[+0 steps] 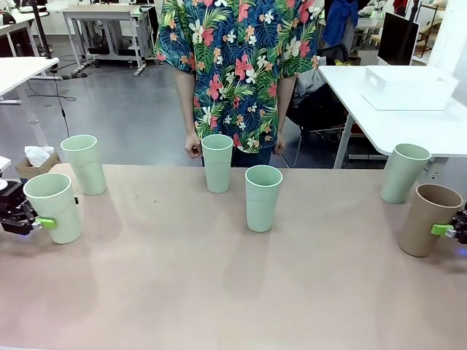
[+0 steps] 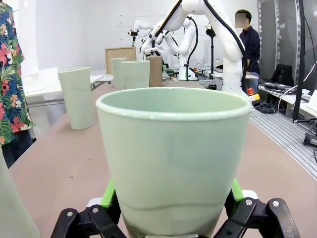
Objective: Stack the cups and store them in the basket.
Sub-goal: Pick up two Reusable plastic cups , one in each hand.
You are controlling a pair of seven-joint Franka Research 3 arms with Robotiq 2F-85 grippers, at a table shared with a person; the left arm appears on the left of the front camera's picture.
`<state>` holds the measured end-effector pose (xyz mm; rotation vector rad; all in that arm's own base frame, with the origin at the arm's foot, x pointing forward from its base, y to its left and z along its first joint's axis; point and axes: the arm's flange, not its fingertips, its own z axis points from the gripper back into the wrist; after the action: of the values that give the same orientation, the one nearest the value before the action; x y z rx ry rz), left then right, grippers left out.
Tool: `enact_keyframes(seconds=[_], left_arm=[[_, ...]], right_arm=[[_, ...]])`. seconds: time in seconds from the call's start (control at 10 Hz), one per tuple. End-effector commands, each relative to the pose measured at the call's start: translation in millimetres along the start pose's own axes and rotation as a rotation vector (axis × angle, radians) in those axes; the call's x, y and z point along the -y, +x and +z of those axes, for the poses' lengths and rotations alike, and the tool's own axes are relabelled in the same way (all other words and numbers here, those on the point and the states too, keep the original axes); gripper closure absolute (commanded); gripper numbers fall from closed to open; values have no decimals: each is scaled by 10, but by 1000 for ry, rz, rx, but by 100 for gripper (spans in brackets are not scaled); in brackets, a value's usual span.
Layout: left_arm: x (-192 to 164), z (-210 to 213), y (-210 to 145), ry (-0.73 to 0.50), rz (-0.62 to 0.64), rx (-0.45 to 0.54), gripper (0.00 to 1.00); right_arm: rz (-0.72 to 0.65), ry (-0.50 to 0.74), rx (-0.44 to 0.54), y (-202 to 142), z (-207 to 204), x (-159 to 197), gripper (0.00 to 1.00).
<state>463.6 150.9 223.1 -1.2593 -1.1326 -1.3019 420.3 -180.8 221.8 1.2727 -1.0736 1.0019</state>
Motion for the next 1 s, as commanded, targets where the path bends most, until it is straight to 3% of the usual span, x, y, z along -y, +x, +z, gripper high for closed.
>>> enact_keyframes(seconds=[0.0, 0.1, 0.2, 0.3, 0.4, 0.5, 0.6, 0.7, 0.8, 0.9], left_arm=[[161, -56, -24, -2, -58, 18, 17], [174, -55, -9, 7, -52, 27, 20], [177, -54, -2, 10, -54, 35, 37], [181, -61, 1, 15, -54, 40, 39], [184, -62, 1, 20, -52, 46, 57], [185, -67, -1, 29, -52, 53, 59], [183, -92, 40, 11, -46, 73, 77], [59, -8, 12, 15, -7, 36, 77], [59, -8, 12, 15, -7, 36, 77], [69, -27, 1, 13, -2, 42, 14]], right_arm=[[45, -27, -7, -3, -78, -35, 20], [59, -33, -6, -3, -81, -30, 20], [81, -27, -12, -6, -92, -26, 40], [93, -28, -11, -7, -93, -30, 25], [105, -34, -9, -8, -98, -17, 60], [105, -33, -10, -17, -97, -11, 45], [26, 86, 24, 6, -63, -48, 45], [69, -4, -5, -9, -3, 3, 45], [69, -4, -5, -9, -3, 3, 45], [56, 22, 4, -30, -26, -25, 13]])
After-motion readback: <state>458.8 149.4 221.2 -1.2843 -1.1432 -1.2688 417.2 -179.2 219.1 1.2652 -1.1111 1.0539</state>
